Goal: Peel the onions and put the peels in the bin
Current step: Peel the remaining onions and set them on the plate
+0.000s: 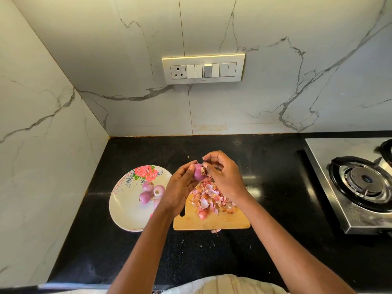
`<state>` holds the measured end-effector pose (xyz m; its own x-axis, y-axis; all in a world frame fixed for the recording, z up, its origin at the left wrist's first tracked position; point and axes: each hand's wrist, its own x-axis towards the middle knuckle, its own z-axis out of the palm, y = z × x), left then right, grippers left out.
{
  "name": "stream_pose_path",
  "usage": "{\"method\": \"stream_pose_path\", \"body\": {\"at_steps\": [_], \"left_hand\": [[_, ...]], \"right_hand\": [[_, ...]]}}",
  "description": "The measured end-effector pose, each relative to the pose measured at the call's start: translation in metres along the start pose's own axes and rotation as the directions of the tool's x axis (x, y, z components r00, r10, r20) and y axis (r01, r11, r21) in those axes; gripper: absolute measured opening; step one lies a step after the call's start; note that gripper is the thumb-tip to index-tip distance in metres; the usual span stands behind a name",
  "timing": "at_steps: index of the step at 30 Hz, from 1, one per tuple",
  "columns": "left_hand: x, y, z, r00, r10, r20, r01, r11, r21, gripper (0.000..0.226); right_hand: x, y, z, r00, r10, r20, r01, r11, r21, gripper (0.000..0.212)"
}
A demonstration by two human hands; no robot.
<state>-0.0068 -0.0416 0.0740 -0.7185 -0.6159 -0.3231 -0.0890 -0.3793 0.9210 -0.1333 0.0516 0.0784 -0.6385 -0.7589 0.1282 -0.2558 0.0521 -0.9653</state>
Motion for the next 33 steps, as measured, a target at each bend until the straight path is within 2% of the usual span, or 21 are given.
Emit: {"method": "stream_pose_path", "body": {"at_steps": [3, 6, 8, 12, 16, 19, 28, 33], "left_hand": [[-0.001, 0.003, -0.002, 0.996, -0.067, 0.060, 0.061, 0.994, 0.095, 0.041], [-0.004, 0.004, -0.006, 0.995, -0.037, 0.088, 0.034, 0.999, 0.038, 0.037], [-0.006, 0.005, -0.005, 0.995, -0.008, 0.095, 0.009, 1.000, -0.018, 0.042], [-0.005, 0.002, 0.001, 0.998, 0.049, 0.038, -0.046, 0.997, -0.064, 0.047], [-0.003, 0.004, 0.000, 0.997, 0.082, 0.009, -0.082, 0.995, -0.051, 0.046], [-0.003, 0.005, -0.004, 0.995, 0.099, 0.010, -0.099, 0.995, -0.015, 0.045], [0.001, 0.001, -0.009, 0.992, 0.122, -0.006, -0.121, 0.988, 0.094, 0.041], [0.001, -0.004, -0.005, 0.989, 0.148, -0.022, -0.146, 0.986, 0.086, 0.045]], "right_hand": [[-0.001, 0.002, 0.000, 1.000, -0.027, -0.015, 0.027, 1.000, -0.015, 0.016], [0.000, 0.002, -0.002, 1.000, -0.011, -0.006, 0.010, 1.000, -0.020, 0.015], [0.002, 0.003, -0.002, 1.000, 0.008, -0.019, -0.008, 1.000, -0.010, 0.015], [0.001, 0.005, -0.001, 0.996, 0.072, -0.046, -0.070, 0.996, 0.051, 0.016], [0.000, 0.003, -0.007, 0.996, 0.061, 0.071, -0.069, 0.991, 0.118, 0.022], [0.000, 0.003, -0.011, 0.989, 0.026, 0.147, -0.038, 0.996, 0.081, 0.030], [0.001, 0.007, -0.014, 0.998, -0.023, 0.057, 0.022, 0.999, 0.026, 0.020], [-0.001, 0.007, -0.005, 0.999, -0.018, -0.039, 0.020, 0.999, 0.043, 0.014]]}}
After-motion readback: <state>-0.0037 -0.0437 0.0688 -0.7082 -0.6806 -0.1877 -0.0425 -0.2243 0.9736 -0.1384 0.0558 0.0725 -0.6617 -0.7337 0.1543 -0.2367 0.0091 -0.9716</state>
